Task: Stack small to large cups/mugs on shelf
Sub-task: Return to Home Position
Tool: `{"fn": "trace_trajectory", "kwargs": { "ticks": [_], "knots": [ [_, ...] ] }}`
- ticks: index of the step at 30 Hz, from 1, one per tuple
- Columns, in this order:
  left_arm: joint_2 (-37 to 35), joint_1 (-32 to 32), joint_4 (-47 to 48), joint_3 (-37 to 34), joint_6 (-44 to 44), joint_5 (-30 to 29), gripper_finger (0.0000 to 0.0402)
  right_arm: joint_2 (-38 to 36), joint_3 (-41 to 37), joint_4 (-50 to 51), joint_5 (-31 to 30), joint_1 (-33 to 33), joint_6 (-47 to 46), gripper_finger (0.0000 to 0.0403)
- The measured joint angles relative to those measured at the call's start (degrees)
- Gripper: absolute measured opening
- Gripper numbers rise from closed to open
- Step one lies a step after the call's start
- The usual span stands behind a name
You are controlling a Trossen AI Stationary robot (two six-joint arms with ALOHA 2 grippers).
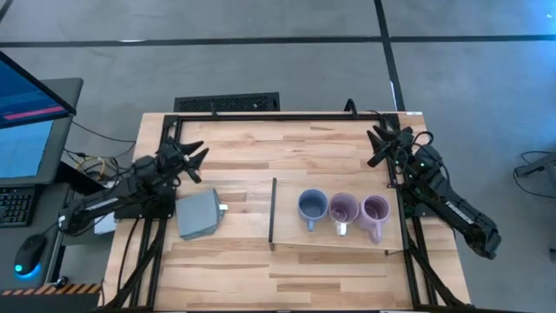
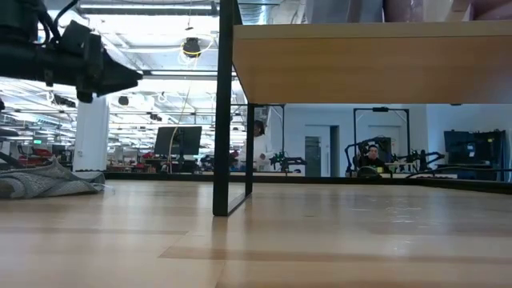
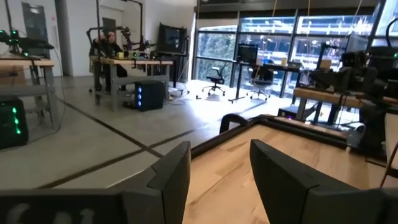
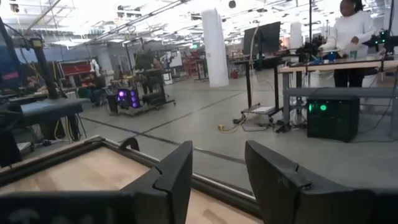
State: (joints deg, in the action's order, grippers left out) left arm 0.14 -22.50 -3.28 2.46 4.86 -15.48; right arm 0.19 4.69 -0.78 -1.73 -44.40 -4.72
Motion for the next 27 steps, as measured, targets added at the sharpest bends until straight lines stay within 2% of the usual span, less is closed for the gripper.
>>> {"fn": "trace_trajectory", "kwargs": {
  "ticks": [5, 9, 27],
  "knots": [
    [0.0, 0.0, -2.5, -1.8, 1.7, 0.0, 0.0158, 0.0, -0.8, -0.6, 0.1, 0.0, 0.0, 0.0171],
    [0.1, 0.0, -2.2, -1.8, 1.6, 0.0, 0.0158, 0.0, -4.3, -5.6, 0.1, 0.0, -2.1, 0.0171],
    [0.1, 0.0, -0.7, -1.9, -0.4, 1.3, 0.0158, 0.1, -4.3, -1.9, 0.2, 0.0, -1.8, 0.0171]
  ]
}}
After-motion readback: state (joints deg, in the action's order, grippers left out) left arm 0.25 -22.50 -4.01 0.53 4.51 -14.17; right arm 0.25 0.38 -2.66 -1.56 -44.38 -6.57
